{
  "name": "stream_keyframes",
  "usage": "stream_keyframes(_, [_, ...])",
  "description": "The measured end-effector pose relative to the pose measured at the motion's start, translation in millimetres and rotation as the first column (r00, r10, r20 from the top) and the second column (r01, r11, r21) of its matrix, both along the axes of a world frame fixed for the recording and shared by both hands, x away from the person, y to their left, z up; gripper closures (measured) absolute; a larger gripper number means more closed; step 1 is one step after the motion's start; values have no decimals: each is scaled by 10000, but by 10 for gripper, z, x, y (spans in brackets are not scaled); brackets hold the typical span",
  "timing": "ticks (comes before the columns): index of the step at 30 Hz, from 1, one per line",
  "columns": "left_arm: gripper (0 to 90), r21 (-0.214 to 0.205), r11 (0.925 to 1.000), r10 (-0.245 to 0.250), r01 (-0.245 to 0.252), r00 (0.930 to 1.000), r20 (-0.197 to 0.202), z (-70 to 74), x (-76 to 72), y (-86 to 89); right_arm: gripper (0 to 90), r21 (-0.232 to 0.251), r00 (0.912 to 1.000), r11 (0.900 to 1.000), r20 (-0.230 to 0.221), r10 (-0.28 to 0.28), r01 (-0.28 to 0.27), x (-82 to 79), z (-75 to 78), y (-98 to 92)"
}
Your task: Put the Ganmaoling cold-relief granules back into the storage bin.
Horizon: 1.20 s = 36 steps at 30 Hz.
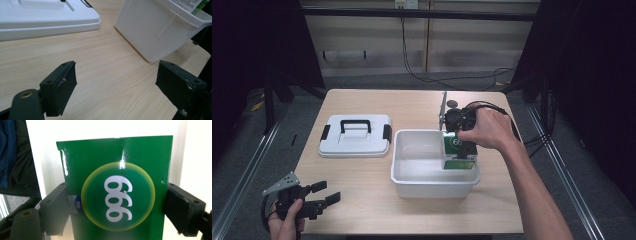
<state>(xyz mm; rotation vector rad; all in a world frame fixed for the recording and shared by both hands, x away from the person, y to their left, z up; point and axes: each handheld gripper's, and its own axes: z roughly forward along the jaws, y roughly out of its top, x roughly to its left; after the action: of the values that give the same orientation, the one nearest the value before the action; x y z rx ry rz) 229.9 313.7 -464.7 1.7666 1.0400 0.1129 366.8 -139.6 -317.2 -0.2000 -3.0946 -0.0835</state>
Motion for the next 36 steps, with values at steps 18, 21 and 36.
stream_keyframes(18, [163,-1,10000,0,0,10000,-25,-4,14,-1,155,-258,9995,9997,-326,-1,-7,18,-339,27])
stream_keyframes(21, [163,9,10000,-20,20,10000,-38,-8,16,2,155,-243,9995,9997,-323,6,-14,22,-369,10])
stream_keyframes(36, [163,11,10000,17,-17,10000,-34,-5,12,-3,154,-511,9994,9987,-331,-80,63,37,-554,23])
